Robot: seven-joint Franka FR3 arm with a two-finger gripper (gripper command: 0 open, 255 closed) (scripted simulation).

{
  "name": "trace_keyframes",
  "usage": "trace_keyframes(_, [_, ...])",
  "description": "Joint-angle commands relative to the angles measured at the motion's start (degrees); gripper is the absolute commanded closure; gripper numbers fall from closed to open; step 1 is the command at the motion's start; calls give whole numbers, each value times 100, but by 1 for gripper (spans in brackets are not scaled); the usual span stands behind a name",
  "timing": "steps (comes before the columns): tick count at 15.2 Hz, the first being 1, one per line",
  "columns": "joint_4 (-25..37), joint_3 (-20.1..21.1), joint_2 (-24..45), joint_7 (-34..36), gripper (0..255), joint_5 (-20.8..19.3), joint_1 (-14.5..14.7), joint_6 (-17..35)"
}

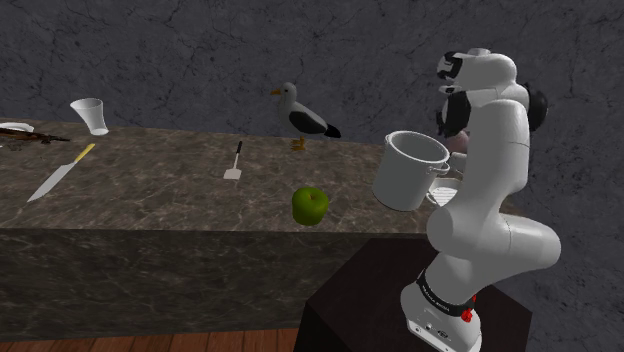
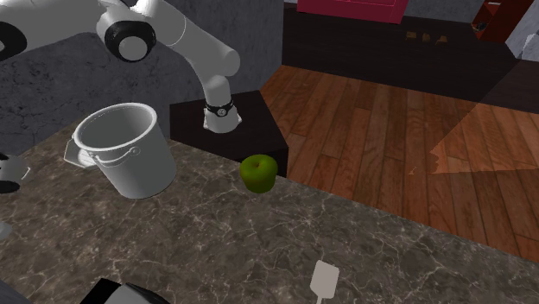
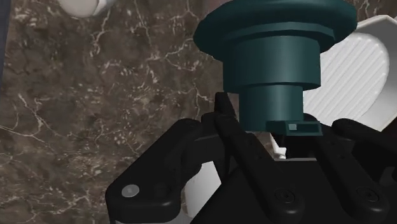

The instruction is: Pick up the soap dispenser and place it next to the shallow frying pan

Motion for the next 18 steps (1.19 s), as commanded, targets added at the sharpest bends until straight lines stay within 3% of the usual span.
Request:
trace_keyframes(1, [14,44,-7,230,255,12,186,-17])
trace_keyframes(9, [554,253,268,1104,255,106,770,-247])
trace_keyframes(18, [-203,253,246,1032,255,119,896,463])
